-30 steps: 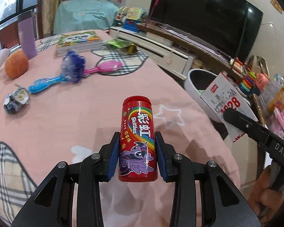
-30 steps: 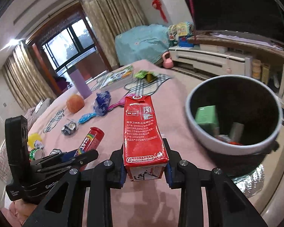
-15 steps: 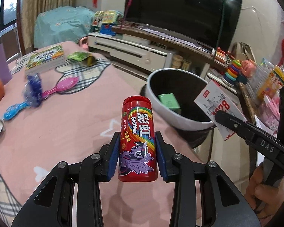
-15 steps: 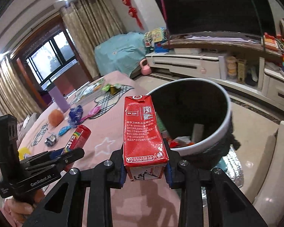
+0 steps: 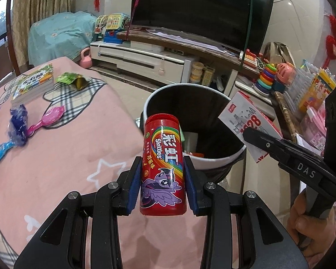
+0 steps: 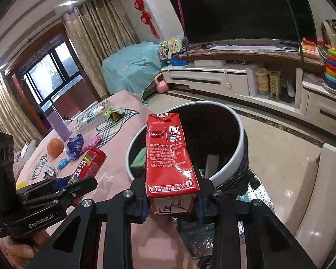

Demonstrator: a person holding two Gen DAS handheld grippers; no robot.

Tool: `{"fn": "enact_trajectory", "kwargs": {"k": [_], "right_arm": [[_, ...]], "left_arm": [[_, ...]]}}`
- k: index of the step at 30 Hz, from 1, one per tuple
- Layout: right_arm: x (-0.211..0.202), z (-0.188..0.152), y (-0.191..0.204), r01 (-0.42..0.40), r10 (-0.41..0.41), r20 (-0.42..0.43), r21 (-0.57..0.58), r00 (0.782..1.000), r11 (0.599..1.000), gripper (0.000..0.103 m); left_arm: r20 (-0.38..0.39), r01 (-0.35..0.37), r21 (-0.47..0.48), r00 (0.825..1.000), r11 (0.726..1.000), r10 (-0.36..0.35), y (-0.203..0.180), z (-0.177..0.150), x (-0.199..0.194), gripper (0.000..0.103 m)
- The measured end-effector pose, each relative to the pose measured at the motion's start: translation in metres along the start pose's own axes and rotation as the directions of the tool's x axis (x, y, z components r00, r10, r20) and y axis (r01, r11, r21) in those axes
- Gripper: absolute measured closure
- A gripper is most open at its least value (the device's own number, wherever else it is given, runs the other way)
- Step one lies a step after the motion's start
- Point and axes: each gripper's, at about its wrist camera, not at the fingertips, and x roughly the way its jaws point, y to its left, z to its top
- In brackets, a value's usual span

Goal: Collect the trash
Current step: 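Carry the Skittles tube with the left tool while the right tool carries the milk box over the bin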

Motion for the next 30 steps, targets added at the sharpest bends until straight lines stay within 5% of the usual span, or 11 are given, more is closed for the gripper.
{"fn": "enact_trajectory", "kwargs": {"k": [30], "right_arm": [[0.021,0.029,-0.025,0.033,-0.033,-0.034,-0.006,0.999,0.999,0.071]], "left_arm": [[-0.032,0.022,0.055,0.999,0.998,-0.02,-0.035,0.033,0.039,0.069]]}}
